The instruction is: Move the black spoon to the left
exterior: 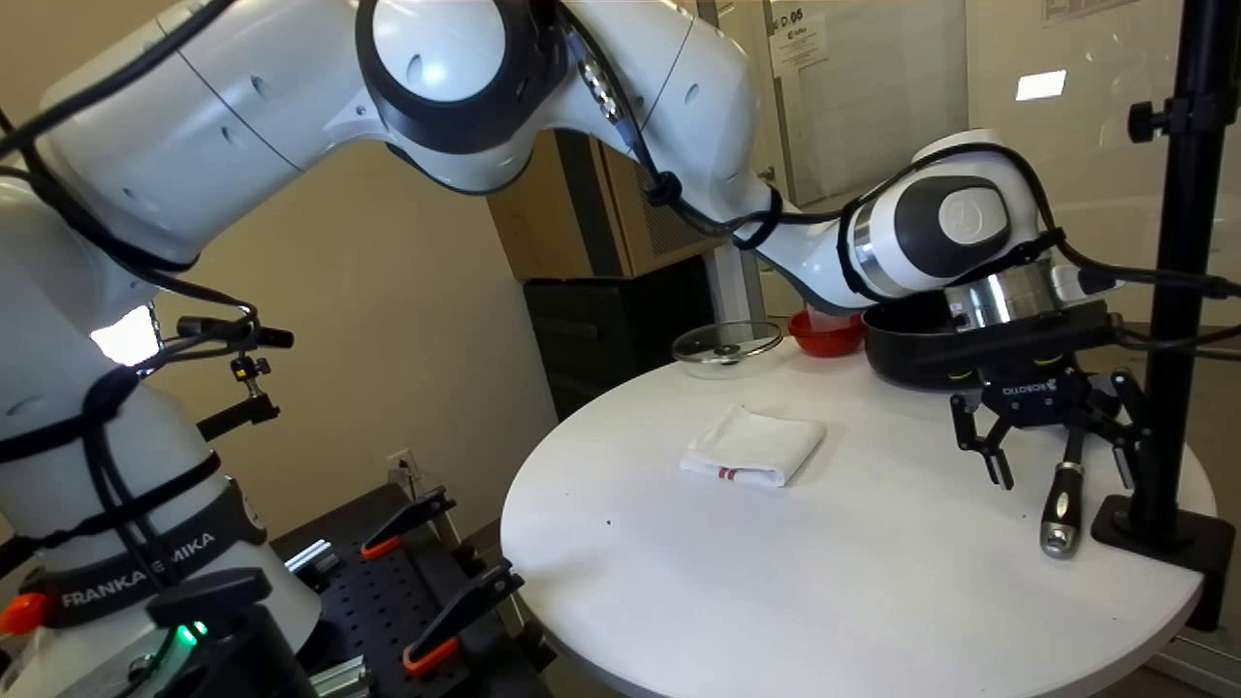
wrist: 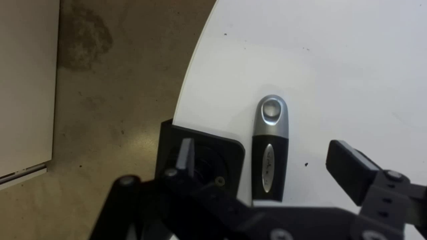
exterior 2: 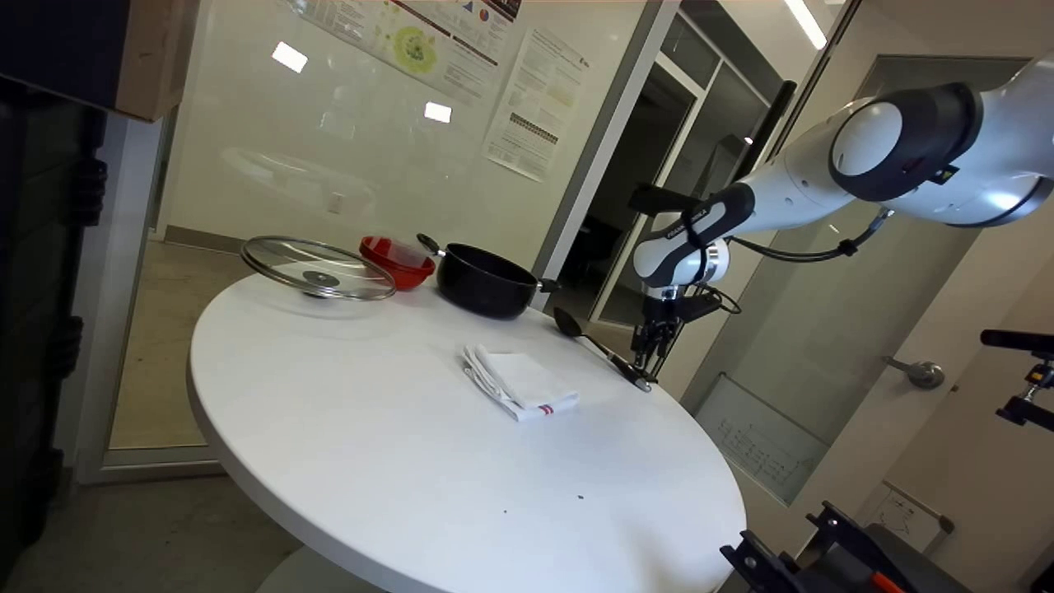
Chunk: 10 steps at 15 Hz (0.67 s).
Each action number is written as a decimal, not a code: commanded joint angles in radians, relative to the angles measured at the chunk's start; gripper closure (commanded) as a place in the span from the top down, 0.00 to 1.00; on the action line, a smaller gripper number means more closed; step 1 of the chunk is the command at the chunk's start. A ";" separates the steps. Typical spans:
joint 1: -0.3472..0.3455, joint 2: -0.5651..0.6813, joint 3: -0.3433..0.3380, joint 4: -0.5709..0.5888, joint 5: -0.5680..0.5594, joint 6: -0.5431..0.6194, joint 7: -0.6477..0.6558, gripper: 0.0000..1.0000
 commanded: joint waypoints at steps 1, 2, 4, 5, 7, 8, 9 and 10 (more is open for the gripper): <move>0.000 0.006 0.000 0.008 0.000 -0.004 0.001 1.00; 0.000 0.011 0.000 0.014 0.000 -0.005 0.002 1.00; 0.003 0.024 -0.005 0.024 -0.003 -0.005 0.012 1.00; 0.000 0.040 -0.002 0.044 -0.002 -0.012 0.006 1.00; 0.001 0.052 -0.007 0.050 -0.007 0.006 0.011 1.00; 0.003 0.058 -0.009 0.054 -0.010 0.012 0.013 1.00; 0.005 0.069 -0.014 0.063 -0.013 0.016 0.018 1.00; 0.007 0.082 -0.020 0.075 -0.016 0.020 0.026 1.00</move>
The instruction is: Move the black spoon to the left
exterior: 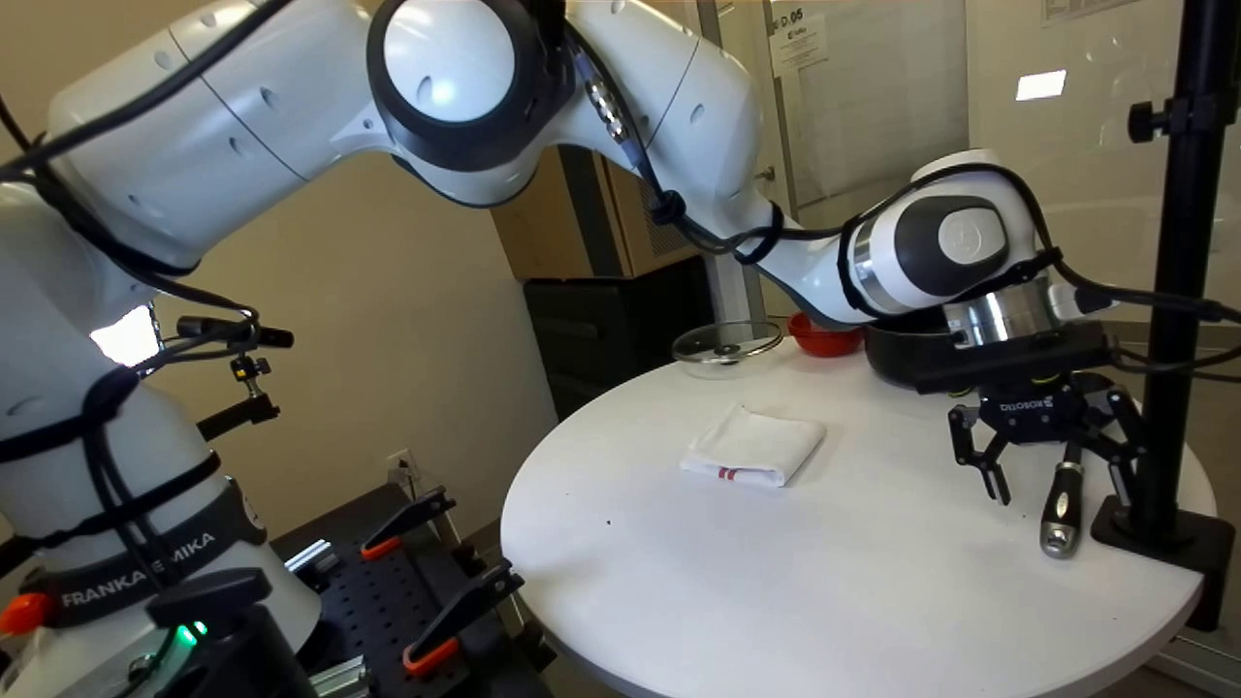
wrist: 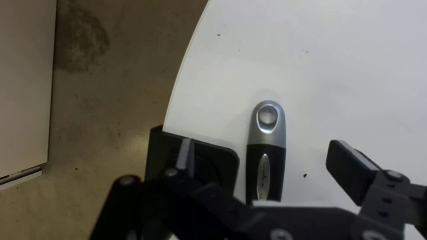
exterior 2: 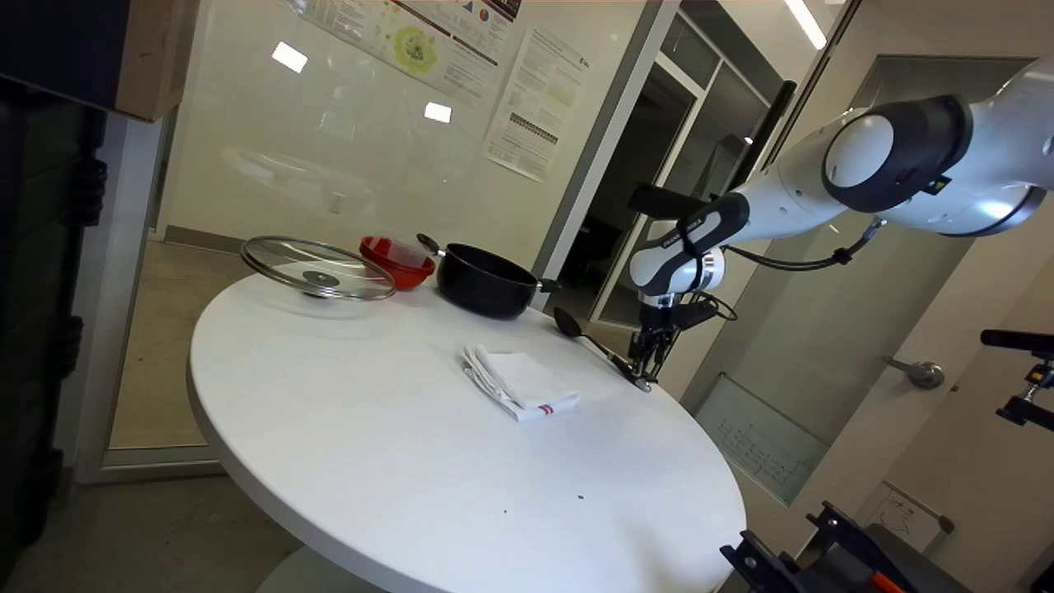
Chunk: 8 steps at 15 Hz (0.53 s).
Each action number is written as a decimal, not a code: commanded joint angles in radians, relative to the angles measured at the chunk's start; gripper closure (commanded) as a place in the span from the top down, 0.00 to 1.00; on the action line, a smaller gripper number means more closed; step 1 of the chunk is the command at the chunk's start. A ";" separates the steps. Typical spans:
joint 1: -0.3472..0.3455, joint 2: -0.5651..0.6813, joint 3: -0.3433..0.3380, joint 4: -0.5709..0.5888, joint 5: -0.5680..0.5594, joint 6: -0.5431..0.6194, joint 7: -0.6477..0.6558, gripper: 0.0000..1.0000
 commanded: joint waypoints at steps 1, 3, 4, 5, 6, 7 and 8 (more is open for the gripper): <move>0.008 0.058 -0.024 0.069 -0.015 0.013 0.028 1.00; 0.008 0.075 -0.030 0.088 -0.015 0.014 0.034 1.00; 0.008 0.086 -0.031 0.099 -0.016 0.016 0.034 1.00; 0.008 0.097 -0.031 0.112 -0.015 0.016 0.036 0.99; 0.008 0.105 -0.031 0.123 -0.014 0.013 0.036 0.74; 0.007 0.113 -0.031 0.132 -0.013 0.013 0.036 0.74; 0.006 0.119 -0.028 0.138 -0.011 0.012 0.032 0.71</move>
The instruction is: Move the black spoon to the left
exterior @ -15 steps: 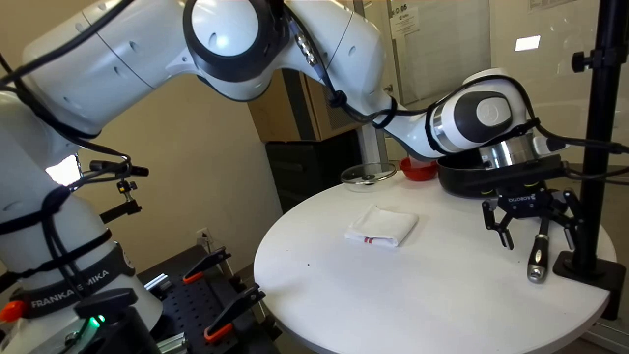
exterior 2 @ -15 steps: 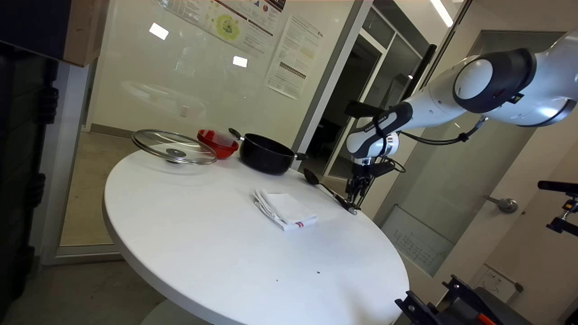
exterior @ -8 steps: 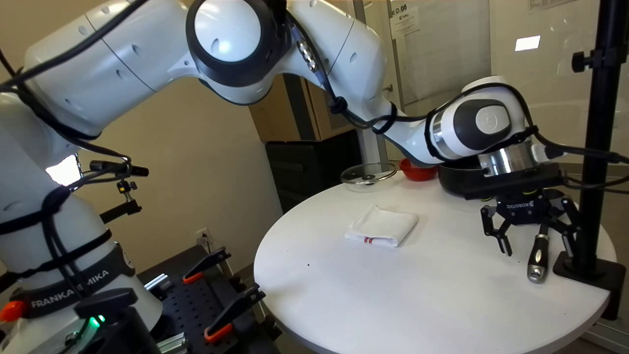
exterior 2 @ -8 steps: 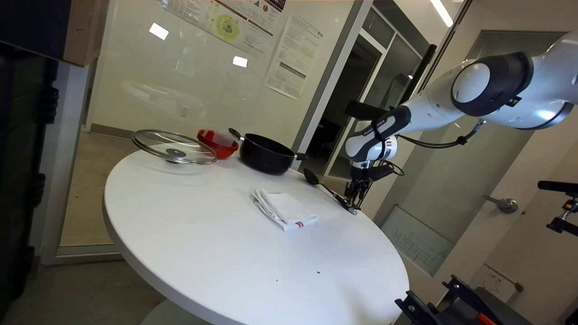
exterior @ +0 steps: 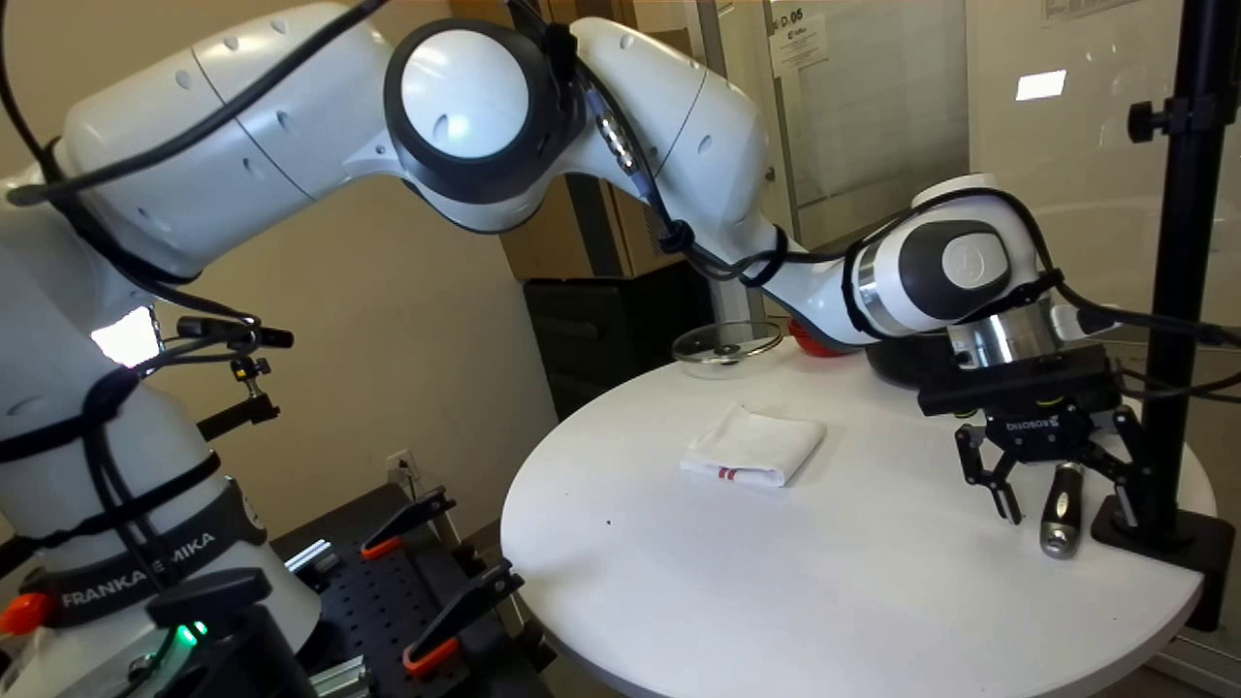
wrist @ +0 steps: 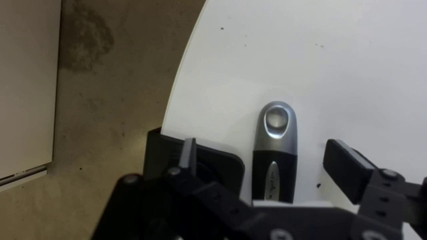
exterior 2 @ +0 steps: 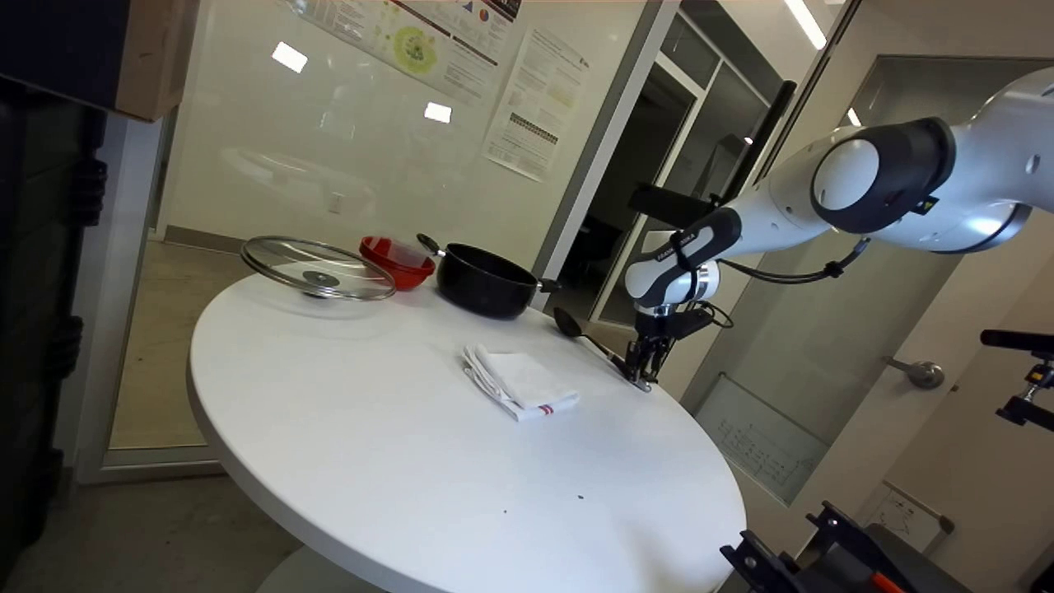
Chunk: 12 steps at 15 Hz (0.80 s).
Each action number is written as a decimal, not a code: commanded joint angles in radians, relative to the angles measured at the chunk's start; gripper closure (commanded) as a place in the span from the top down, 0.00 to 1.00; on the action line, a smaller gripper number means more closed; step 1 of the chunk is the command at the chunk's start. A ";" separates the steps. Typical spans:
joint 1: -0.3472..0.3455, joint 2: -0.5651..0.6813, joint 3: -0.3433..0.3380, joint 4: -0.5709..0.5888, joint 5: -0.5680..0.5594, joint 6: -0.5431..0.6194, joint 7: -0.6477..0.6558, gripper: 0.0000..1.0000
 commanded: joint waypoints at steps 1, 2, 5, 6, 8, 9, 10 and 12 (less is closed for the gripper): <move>0.004 0.058 -0.011 0.081 -0.010 0.001 0.017 0.66; 0.004 0.065 -0.011 0.088 -0.010 0.004 0.015 0.57; 0.001 0.081 -0.007 0.111 -0.008 0.003 0.009 0.34; 0.000 0.085 -0.005 0.116 -0.007 0.003 0.007 0.27; -0.001 0.088 -0.001 0.123 -0.003 -0.001 0.004 0.12; -0.002 0.087 -0.001 0.129 -0.003 -0.004 0.004 0.08; -0.005 0.091 0.002 0.135 0.001 -0.009 0.002 0.08; -0.006 0.091 0.003 0.139 0.004 -0.013 0.005 0.08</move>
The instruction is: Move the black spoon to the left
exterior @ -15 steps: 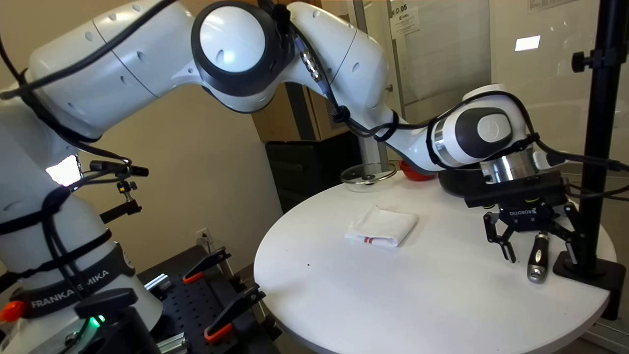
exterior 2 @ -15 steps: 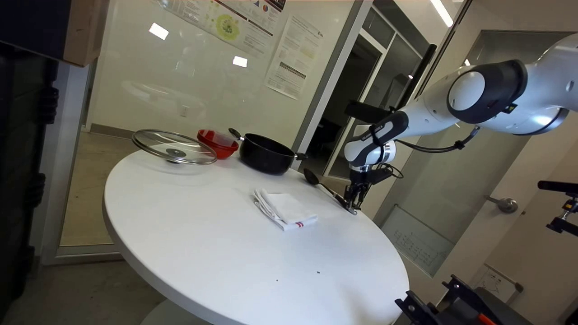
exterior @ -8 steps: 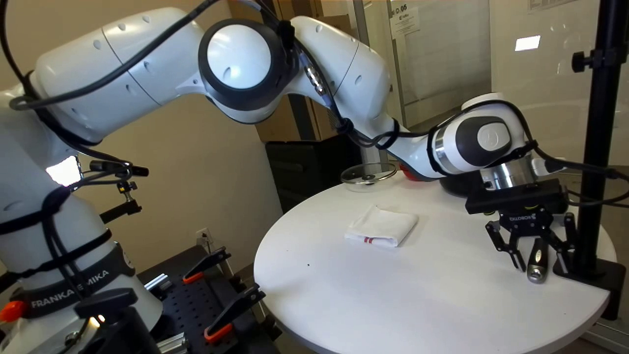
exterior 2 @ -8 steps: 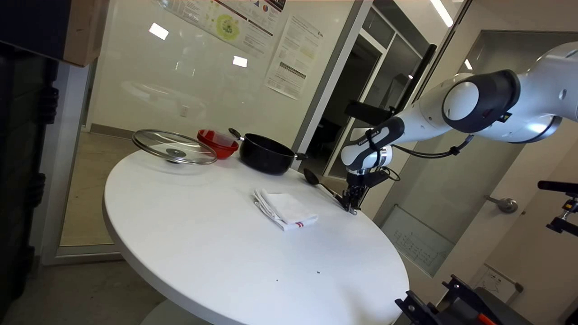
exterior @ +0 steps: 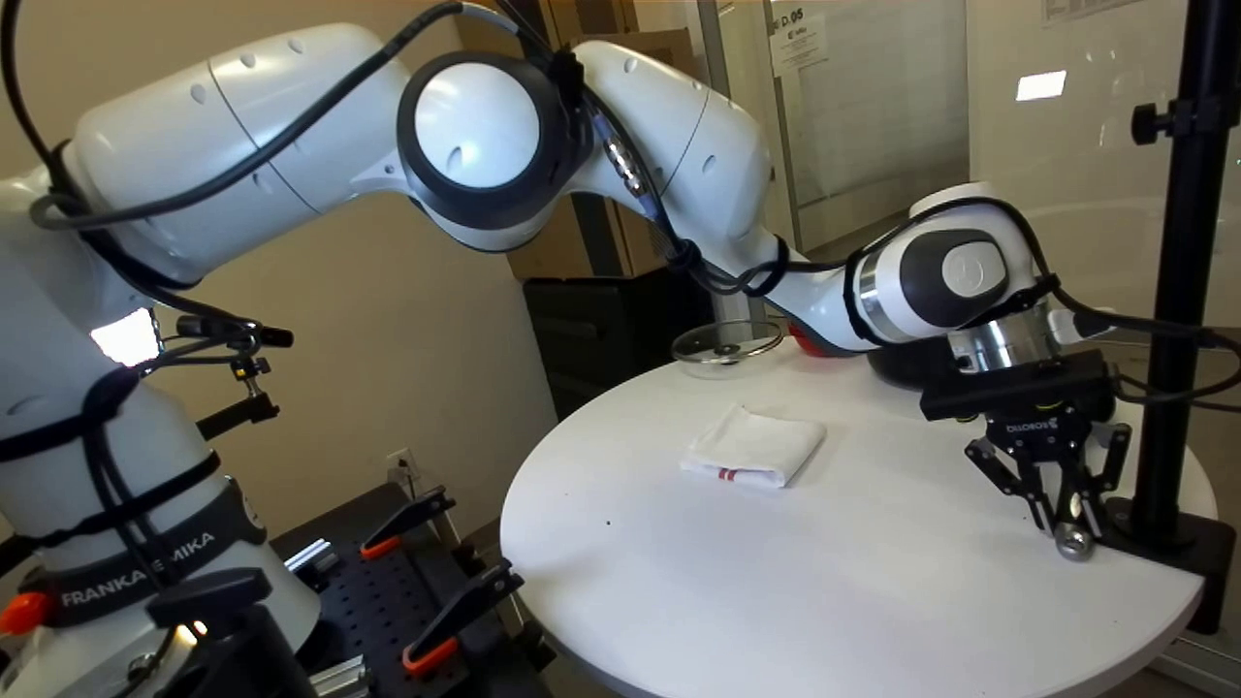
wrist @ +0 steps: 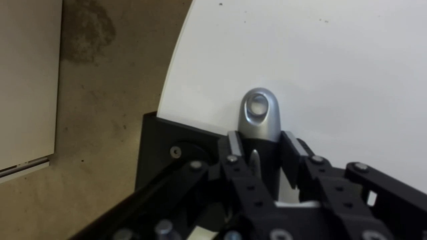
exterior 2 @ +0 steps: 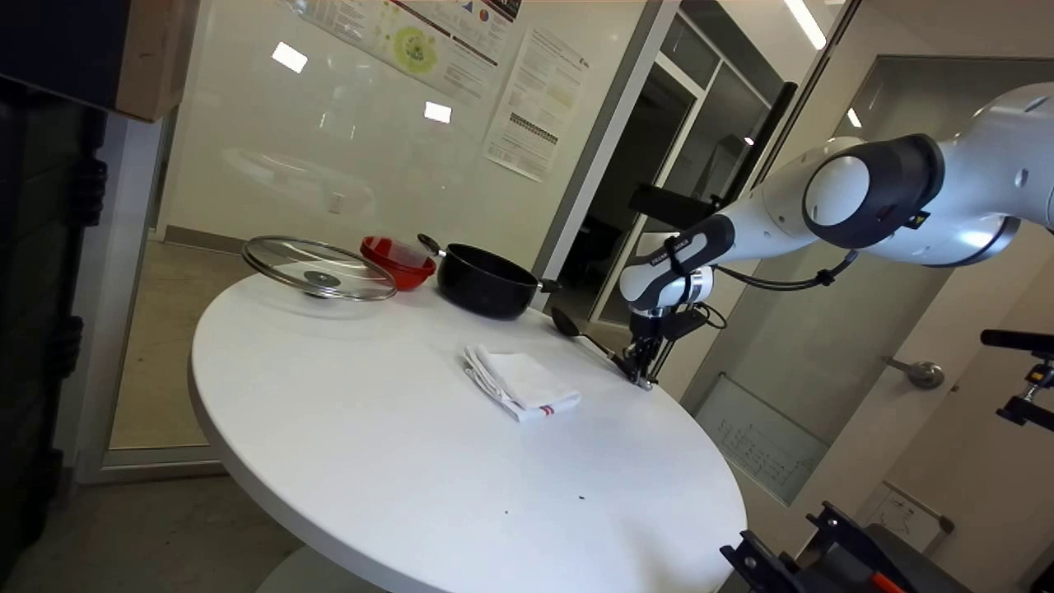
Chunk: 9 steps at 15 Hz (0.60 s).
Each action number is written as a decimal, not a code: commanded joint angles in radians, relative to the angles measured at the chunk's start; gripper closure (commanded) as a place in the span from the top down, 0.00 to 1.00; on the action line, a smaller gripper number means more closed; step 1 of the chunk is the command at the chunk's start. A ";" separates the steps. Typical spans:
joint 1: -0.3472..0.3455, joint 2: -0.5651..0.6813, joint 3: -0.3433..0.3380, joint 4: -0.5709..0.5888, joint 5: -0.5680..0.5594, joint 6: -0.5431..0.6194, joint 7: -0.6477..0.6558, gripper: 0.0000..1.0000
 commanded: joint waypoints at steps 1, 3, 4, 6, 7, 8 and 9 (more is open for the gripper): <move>-0.005 0.037 0.000 0.063 0.006 -0.016 0.012 0.08; 0.008 0.017 -0.012 0.048 0.007 -0.039 0.041 0.08; 0.018 0.013 -0.021 0.050 0.003 -0.052 0.066 0.08; 0.036 0.003 -0.029 0.061 -0.003 -0.080 0.103 0.08; 0.046 0.001 -0.035 0.070 -0.007 -0.087 0.119 0.08; 0.055 -0.001 -0.038 0.076 -0.010 -0.094 0.130 0.08; 0.063 -0.002 -0.042 0.084 -0.012 -0.099 0.137 0.08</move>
